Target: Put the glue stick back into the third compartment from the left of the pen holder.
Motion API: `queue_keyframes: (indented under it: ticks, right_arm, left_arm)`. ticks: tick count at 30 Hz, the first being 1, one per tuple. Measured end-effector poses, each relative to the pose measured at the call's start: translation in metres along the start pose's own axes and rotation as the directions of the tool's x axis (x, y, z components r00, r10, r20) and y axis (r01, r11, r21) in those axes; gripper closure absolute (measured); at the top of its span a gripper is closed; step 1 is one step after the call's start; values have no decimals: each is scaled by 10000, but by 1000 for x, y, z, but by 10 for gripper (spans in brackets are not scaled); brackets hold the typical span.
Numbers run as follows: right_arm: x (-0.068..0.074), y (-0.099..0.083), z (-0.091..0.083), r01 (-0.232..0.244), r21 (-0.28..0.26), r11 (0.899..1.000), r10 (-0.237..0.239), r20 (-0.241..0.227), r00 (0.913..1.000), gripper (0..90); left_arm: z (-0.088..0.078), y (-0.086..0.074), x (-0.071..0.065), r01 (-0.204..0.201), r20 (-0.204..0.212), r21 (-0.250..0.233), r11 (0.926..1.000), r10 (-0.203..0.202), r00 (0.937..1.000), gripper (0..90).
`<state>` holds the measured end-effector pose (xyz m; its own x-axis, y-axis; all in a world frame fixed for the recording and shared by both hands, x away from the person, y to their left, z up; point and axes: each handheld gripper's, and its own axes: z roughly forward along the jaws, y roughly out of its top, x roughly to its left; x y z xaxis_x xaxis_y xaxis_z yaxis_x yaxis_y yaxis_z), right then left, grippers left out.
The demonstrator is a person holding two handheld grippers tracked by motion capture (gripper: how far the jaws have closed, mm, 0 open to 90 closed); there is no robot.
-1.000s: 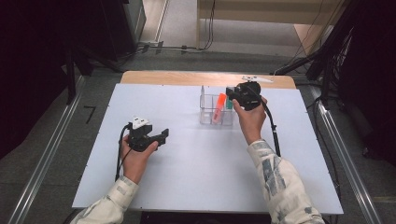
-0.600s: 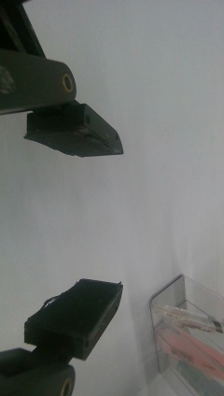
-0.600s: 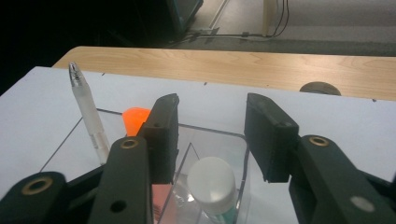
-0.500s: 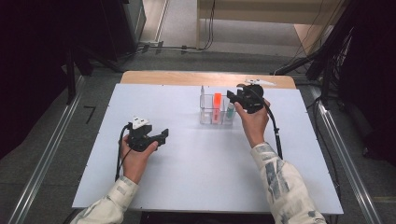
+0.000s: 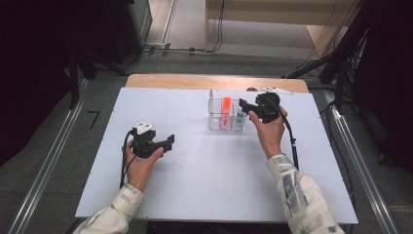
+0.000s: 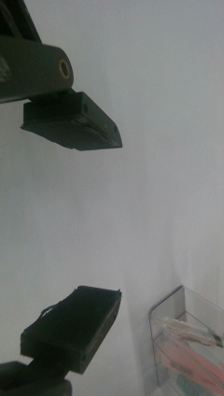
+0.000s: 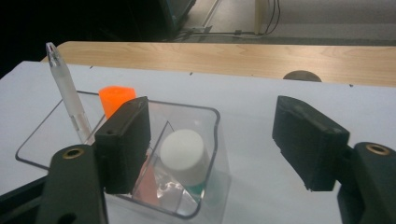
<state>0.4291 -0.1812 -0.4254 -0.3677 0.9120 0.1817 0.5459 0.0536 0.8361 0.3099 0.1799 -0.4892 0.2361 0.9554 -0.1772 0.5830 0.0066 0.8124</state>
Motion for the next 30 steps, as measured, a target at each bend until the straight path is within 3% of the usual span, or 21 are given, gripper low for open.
queue_keyframes:
  ticks: [12,30]
  right_arm:
    - [-10,-19,-14,152,163,9998,-153,92,9998,162]
    - [-26,-53,-42,579,593,9966,-592,216,9980,139]
  left_arm:
    - [-8,-2,13,229,-307,-164,9996,-234,9993,208]
    - [-19,-5,22,360,-403,-324,9988,-373,9985,193]
